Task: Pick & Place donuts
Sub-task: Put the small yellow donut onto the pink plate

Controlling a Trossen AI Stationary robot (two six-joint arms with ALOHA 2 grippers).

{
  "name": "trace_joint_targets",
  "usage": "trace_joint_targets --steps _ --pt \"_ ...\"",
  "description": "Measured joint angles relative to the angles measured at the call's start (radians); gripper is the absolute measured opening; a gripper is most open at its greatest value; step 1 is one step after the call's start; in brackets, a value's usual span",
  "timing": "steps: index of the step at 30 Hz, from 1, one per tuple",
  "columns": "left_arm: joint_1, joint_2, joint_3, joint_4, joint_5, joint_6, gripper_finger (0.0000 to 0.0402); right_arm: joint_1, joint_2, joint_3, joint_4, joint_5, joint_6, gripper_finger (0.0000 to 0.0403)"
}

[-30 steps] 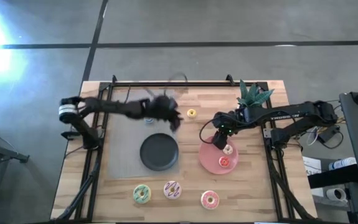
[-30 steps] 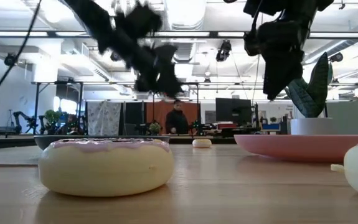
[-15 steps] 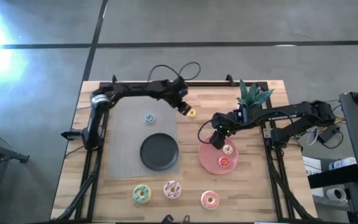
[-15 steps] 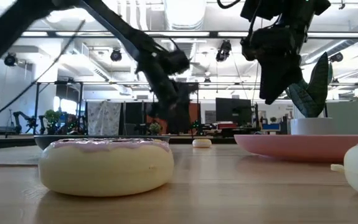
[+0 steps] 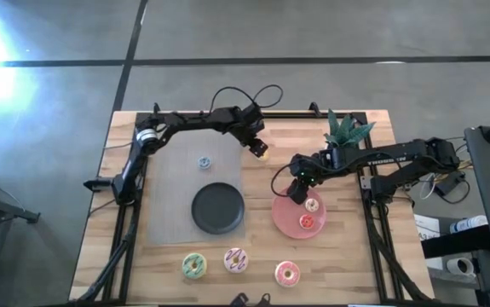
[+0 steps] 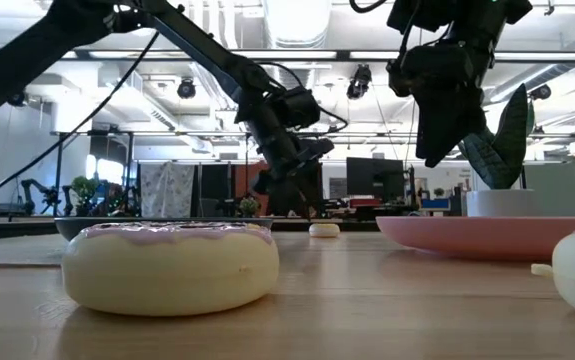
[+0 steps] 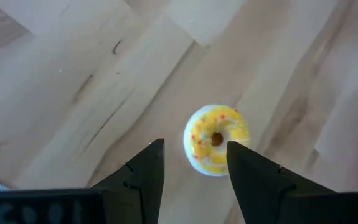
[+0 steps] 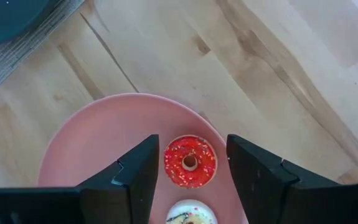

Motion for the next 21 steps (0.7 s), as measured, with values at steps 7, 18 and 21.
trace_joint_targets --steps 7,18,21 --pt "-0.009 0.011 -0.001 0.014 -0.025 -0.014 0.0147 -0.001 0.0 -0.001 0.0 0.016 -0.013 0.0178" --pt "-0.019 -0.019 -0.002 -0.018 0.051 0.003 0.0147 -0.001 0.0 -0.002 0.001 0.016 -0.011 0.0168" --pt "-0.043 -0.077 -0.003 -0.039 0.046 0.078 0.0147 -0.011 0.0 -0.002 0.016 0.014 -0.005 0.0166"
